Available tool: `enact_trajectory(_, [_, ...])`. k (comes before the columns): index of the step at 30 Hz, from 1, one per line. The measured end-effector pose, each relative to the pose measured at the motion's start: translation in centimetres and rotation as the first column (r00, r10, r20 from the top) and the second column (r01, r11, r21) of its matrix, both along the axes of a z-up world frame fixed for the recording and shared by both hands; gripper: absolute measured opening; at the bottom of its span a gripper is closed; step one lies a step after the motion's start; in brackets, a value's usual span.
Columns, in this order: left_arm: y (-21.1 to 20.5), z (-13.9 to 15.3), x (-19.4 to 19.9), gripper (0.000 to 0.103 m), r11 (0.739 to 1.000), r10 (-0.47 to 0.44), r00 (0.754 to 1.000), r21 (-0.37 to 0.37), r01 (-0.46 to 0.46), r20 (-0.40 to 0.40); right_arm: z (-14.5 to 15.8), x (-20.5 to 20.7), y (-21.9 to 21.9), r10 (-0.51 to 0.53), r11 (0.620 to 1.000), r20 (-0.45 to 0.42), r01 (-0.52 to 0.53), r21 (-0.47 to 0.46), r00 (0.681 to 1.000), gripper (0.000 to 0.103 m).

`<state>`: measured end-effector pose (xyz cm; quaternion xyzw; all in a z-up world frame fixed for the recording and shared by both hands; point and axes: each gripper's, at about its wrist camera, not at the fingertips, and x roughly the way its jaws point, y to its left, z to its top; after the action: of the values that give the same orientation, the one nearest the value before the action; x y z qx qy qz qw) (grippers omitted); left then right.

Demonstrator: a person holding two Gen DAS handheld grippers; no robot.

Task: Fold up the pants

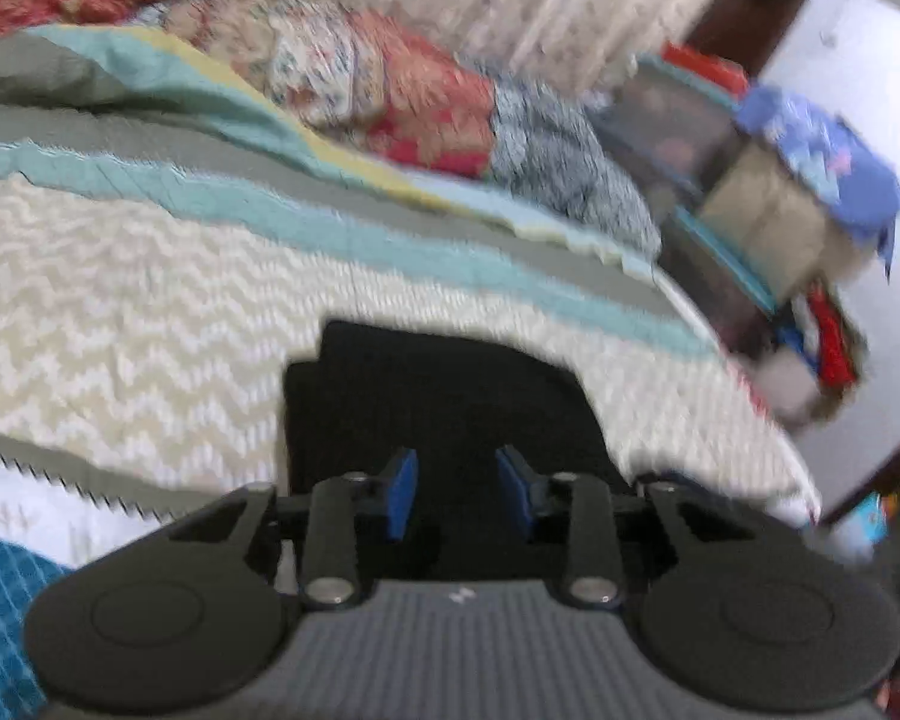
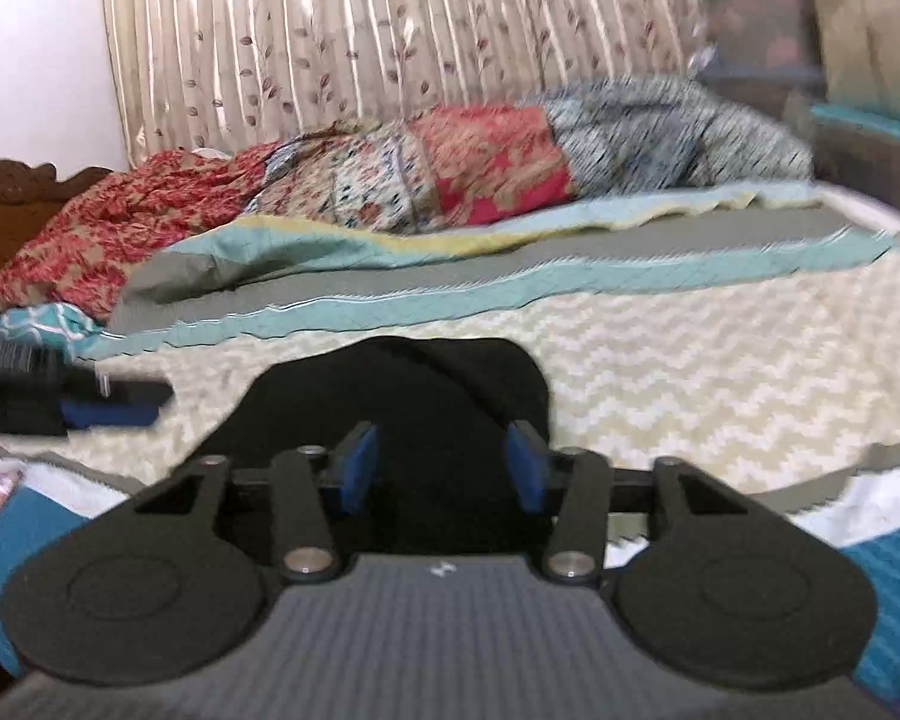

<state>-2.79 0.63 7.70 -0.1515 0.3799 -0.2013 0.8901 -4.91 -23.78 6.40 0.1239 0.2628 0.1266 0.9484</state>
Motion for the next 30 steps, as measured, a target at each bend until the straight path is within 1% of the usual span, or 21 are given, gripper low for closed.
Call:
enact_trajectory(2, [-0.8,-1.6,-0.2,0.020,1.000,0.003,0.998,0.028,-0.001,-0.064,-0.4,3.0,-0.1,0.006,0.999,-0.042,-0.004,0.048,0.999,0.025])
enact_trajectory(4, [-1.1,-3.2,-0.3,0.019,0.999,0.005,0.994,0.045,0.000,-0.108,-0.9,5.8,-0.1,-0.020,0.999,-0.096,0.024,0.045,0.995,0.022])
enact_trajectory(7, [-1.0,-5.1,0.0,0.013,0.996,0.017,0.993,0.092,-0.006,-0.113,-3.3,10.9,-0.8,-0.043,0.995,-0.271,0.066,0.076,0.962,0.021])
enact_trajectory(8, [-0.9,-5.3,0.1,0.013,0.997,0.013,0.993,0.083,-0.004,-0.117,-4.3,11.7,-0.9,-0.055,0.994,-0.313,0.083,0.077,0.948,0.021])
enact_trajectory(9, [-0.8,-5.4,0.5,0.012,0.998,0.014,0.991,0.066,-0.005,-0.131,-5.1,12.2,-0.8,-0.067,0.994,-0.337,0.093,0.062,0.939,0.018])
enact_trajectory(10, [-0.6,-5.4,0.7,0.012,0.998,0.017,0.989,0.057,-0.009,-0.144,-5.6,12.2,-0.5,-0.076,0.995,-0.335,0.091,0.031,0.939,0.012])
enact_trajectory(12, [-0.7,-5.3,0.9,0.012,0.998,0.023,0.988,0.063,-0.013,-0.153,-5.2,11.3,0.2,-0.082,0.996,-0.311,0.084,-0.008,0.947,0.013])
enact_trajectory(13, [-0.7,-5.2,0.7,0.012,0.998,0.019,0.989,0.068,-0.009,-0.149,-4.7,10.6,0.4,-0.085,0.996,-0.301,0.085,-0.014,0.950,0.016])
enact_trajectory(14, [-0.6,-4.9,0.4,0.012,0.997,0.011,0.989,0.073,-0.001,-0.145,-4.2,9.9,0.0,-0.085,0.996,-0.292,0.090,0.005,0.953,0.016])
enact_trajectory(15, [-0.5,-4.5,0.1,0.013,0.998,0.003,0.990,0.069,0.007,-0.143,-3.6,8.7,-0.7,-0.080,0.994,-0.275,0.099,0.055,0.958,0.022])
enact_trajectory(16, [-0.1,-3.8,-0.3,0.021,0.999,-0.006,0.990,0.052,0.014,-0.138,-3.0,7.3,-1.5,-0.078,0.988,-0.254,0.108,0.107,0.964,0.038])
enact_trajectory(17, [0.6,-3.2,-0.7,0.037,1.000,-0.013,0.992,0.024,0.016,-0.123,-2.5,5.9,-2.5,-0.083,0.980,-0.228,0.121,0.159,0.970,0.048])
enact_trajectory(18, [1.7,-2.4,-1.1,0.046,1.000,-0.011,0.995,-0.003,0.010,-0.095,-2.0,3.9,-3.5,-0.097,0.968,-0.194,0.138,0.212,0.976,0.064])
enact_trajectory(19, [2.8,-1.9,-1.6,0.060,1.000,0.008,0.998,-0.017,-0.010,-0.069,-1.8,2.1,-4.4,-0.107,0.958,-0.164,0.146,0.248,0.981,0.073])
enact_trajectory(20, [3.8,-1.6,-1.7,0.070,0.999,0.034,0.998,-0.022,-0.036,-0.060,-1.8,0.5,-5.3,-0.117,0.950,-0.145,0.153,0.271,0.982,0.077])
enact_trajectory(21, [4.8,-1.6,-1.5,0.075,0.998,0.059,0.996,-0.034,-0.061,-0.067,-1.9,-0.6,-6.1,-0.125,0.945,-0.138,0.160,0.284,0.982,0.083])
enact_trajectory(22, [5.7,-1.9,-1.1,0.088,0.995,0.078,0.993,-0.058,-0.084,-0.091,-2.3,-1.4,-6.6,-0.128,0.942,-0.143,0.166,0.293,0.981,0.086])
enact_trajectory(23, [6.4,-2.5,-0.6,0.096,0.990,0.098,0.986,-0.085,-0.110,-0.136,-2.8,-2.1,-7.2,-0.125,0.937,-0.161,0.170,0.306,0.979,0.086])
enact_trajectory(27, [7.1,-5.5,1.8,0.098,0.966,0.075,0.958,-0.219,-0.138,-0.276,-4.7,-2.8,-7.5,-0.083,0.919,-0.233,0.165,0.358,0.969,0.086])
enact_trajectory(28, [6.9,-6.3,2.2,0.102,0.961,0.069,0.951,-0.235,-0.144,-0.301,-4.9,-2.6,-7.0,-0.069,0.919,-0.247,0.158,0.362,0.967,0.086])
enact_trajectory(30, [5.9,-7.7,3.2,0.103,0.957,0.043,0.941,-0.258,-0.136,-0.337,-5.3,-2.1,-6.1,-0.020,0.916,-0.270,0.126,0.380,0.963,0.086])
